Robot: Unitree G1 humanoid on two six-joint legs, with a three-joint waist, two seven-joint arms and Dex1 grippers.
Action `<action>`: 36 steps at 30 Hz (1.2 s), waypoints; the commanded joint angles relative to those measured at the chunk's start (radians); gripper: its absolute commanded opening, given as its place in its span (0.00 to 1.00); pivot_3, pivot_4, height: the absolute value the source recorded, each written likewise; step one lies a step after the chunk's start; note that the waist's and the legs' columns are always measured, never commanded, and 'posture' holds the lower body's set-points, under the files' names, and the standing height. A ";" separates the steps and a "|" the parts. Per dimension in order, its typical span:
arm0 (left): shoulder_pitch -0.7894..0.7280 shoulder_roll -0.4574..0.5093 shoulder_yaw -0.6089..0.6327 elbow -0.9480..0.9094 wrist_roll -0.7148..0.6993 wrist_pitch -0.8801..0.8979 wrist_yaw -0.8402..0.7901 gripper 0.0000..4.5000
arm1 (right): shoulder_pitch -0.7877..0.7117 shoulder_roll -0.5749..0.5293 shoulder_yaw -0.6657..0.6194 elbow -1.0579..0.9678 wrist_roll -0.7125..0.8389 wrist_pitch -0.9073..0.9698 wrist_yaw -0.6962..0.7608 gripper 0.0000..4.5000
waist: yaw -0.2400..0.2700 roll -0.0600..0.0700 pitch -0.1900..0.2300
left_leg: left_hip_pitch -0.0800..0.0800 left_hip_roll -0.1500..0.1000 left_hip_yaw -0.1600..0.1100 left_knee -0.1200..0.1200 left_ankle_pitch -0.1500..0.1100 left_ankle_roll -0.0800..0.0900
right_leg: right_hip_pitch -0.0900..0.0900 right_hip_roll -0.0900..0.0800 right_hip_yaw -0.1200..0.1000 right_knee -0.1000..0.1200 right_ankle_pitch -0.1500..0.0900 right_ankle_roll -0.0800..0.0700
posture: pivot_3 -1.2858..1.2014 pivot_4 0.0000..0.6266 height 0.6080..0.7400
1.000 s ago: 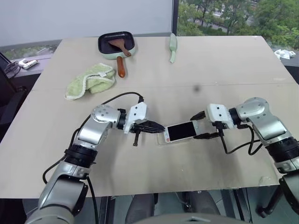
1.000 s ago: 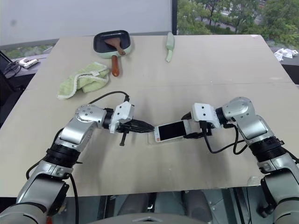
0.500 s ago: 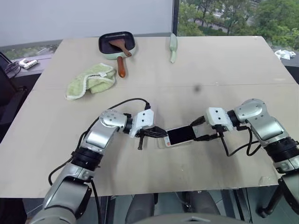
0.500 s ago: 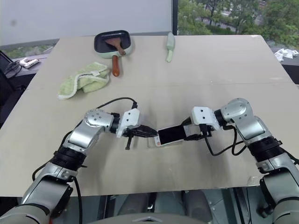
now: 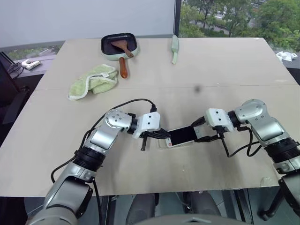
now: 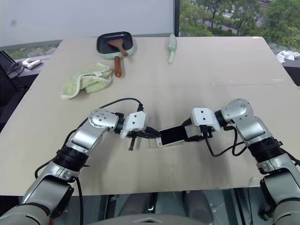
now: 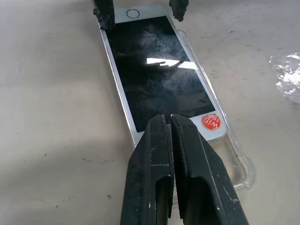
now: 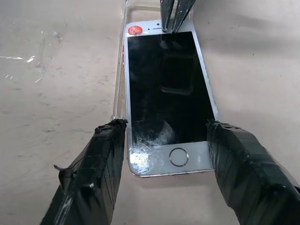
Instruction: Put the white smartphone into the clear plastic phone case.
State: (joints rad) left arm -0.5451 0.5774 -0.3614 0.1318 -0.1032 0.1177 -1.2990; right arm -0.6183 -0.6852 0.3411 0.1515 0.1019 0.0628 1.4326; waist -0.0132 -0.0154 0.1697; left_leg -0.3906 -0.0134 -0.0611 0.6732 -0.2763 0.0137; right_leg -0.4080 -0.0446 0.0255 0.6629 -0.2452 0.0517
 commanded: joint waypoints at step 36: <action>0.033 -0.047 -0.084 0.072 0.082 0.019 0.026 0.00 | 0.032 -0.054 0.021 -0.211 0.003 0.341 -0.143 0.01 | 0.000 0.004 -0.006 | 0.011 -0.001 -0.003 -0.001 0.000 0.001 | 0.013 -0.002 -0.003 -0.002 -0.001 0.001 | 0.52 0.24 1.00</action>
State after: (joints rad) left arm -0.5442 0.5205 -0.3956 0.1585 -0.0809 0.1004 -1.2820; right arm -0.5868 -0.7384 0.3606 -0.0192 0.0899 0.3921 1.2769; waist -0.0134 -0.0112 0.1635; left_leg -0.3793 -0.0145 -0.0639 0.6719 -0.2766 0.0144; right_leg -0.3951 -0.0464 0.0227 0.6612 -0.2459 0.0526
